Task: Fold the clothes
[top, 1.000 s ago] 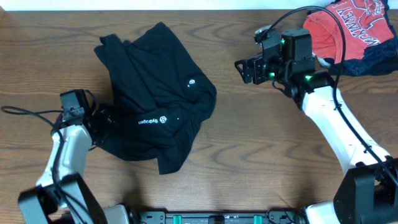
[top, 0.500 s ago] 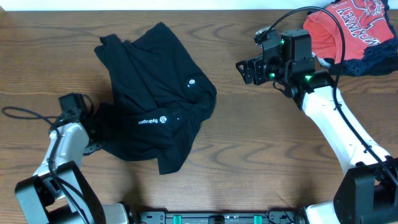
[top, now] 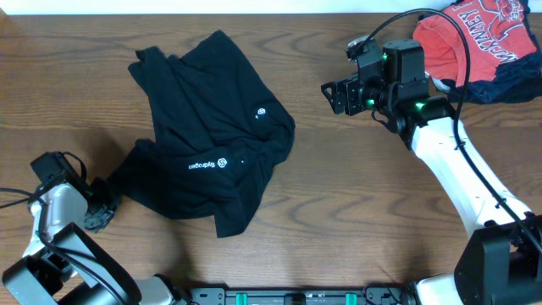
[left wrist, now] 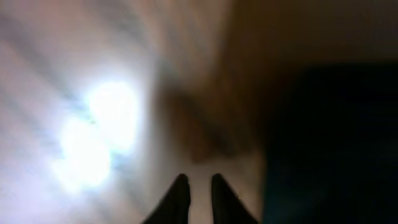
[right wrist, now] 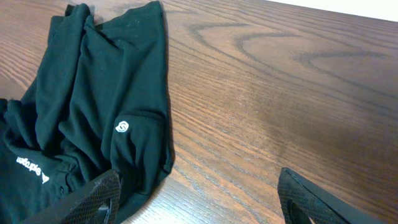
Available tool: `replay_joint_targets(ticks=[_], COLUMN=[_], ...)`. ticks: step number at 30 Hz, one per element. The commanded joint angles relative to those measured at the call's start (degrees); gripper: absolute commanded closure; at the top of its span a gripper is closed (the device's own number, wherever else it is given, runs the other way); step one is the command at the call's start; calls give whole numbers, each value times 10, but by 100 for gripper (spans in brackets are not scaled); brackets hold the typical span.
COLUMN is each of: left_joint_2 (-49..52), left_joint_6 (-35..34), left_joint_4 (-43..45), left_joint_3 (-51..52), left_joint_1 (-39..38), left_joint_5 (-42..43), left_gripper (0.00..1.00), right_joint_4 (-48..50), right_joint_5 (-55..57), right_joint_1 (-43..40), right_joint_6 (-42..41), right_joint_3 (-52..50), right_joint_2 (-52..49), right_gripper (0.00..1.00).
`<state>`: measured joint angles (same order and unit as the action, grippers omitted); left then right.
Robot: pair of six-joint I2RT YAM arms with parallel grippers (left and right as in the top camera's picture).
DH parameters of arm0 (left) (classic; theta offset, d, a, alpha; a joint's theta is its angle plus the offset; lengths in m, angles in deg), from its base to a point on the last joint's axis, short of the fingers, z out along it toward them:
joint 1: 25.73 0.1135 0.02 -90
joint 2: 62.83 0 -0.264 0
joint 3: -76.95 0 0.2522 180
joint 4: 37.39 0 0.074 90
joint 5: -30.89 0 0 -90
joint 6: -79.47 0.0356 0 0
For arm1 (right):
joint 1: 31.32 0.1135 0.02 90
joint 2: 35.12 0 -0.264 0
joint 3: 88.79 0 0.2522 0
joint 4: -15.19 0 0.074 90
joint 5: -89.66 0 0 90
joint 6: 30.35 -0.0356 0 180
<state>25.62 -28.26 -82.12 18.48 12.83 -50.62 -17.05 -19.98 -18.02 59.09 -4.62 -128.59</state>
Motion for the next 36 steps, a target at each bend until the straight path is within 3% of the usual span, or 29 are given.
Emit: replay_joint_targets(ticks=[1, 5, 16, 24, 29, 36], left_joint_2=[-17, -31, -66, -66, -66, -66], left_joint_6=[40, 74, 83, 83, 83, 83], left_joint_4=[17, 32, 76, 96, 92, 93], left_joint_3=[-4, -4, -4, -4, -4, -4], left_joint_1=[-9, -29, -150, -180, -180, -180], left_joint_5=[108, 155, 155, 129, 124, 114], left_gripper=[70, 59, 56, 57, 57, 57], right_joint_4=[2, -7, -56, -40, -31, -11], right_joint_5=[-4, -33, -92, -40, -11, 54], right_joint_1=[14, 35, 112, 166, 181, 168], right_joint_6=[23, 45, 125, 129, 115, 39], right_joint_3=[11, 11, 11, 11, 11, 12], right_joint_2=[-28, -64, -126, -144, -163, -148], right_gripper=[21, 16, 4, 13, 28, 84])
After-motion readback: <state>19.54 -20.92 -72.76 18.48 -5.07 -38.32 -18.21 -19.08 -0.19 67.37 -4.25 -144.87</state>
